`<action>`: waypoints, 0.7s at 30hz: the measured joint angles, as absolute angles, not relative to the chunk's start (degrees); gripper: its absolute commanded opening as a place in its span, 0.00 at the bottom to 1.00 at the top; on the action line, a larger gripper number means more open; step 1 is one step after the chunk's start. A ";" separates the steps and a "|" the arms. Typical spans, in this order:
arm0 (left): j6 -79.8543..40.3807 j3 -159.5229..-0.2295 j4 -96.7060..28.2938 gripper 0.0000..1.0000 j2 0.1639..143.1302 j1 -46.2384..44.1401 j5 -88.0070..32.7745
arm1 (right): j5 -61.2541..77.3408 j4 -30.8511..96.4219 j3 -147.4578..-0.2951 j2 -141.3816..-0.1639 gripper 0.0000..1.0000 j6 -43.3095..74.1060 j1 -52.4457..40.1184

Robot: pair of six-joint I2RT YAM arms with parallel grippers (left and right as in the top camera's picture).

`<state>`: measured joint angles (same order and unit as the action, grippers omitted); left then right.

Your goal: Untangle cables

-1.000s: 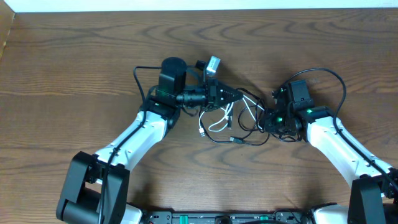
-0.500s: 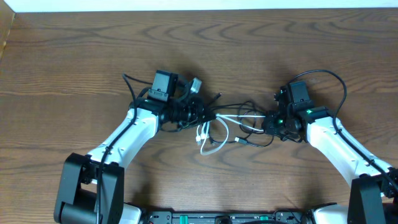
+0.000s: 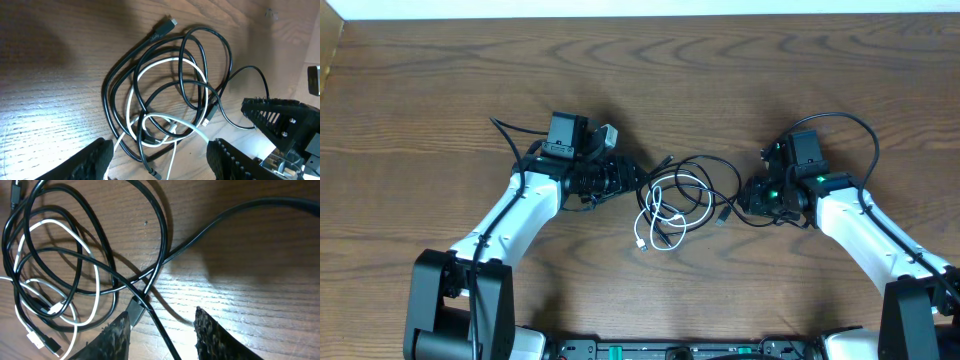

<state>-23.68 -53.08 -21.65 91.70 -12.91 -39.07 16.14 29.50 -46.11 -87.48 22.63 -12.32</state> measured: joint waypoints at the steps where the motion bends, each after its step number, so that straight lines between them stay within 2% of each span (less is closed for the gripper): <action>1: -23.57 -53.08 -21.65 0.64 91.70 -12.91 -39.09 | 16.21 29.47 -46.11 -87.48 0.39 22.57 -12.32; 4: -22.63 -53.08 -21.04 0.60 91.70 -13.21 -39.31 | 16.34 29.50 -46.11 -87.48 0.40 22.50 -12.32; 11: -19.44 -53.08 -17.08 0.61 91.70 -17.87 -39.75 | 16.64 29.50 -46.11 -87.48 0.40 22.33 -12.32; 21: -17.63 -53.08 -16.80 0.61 91.70 -26.26 -22.48 | 16.73 29.54 -46.11 -87.48 0.40 22.33 -12.32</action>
<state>-17.63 -53.08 -16.80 91.70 -26.26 -22.48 16.73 29.54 -46.11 -87.48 22.33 -12.32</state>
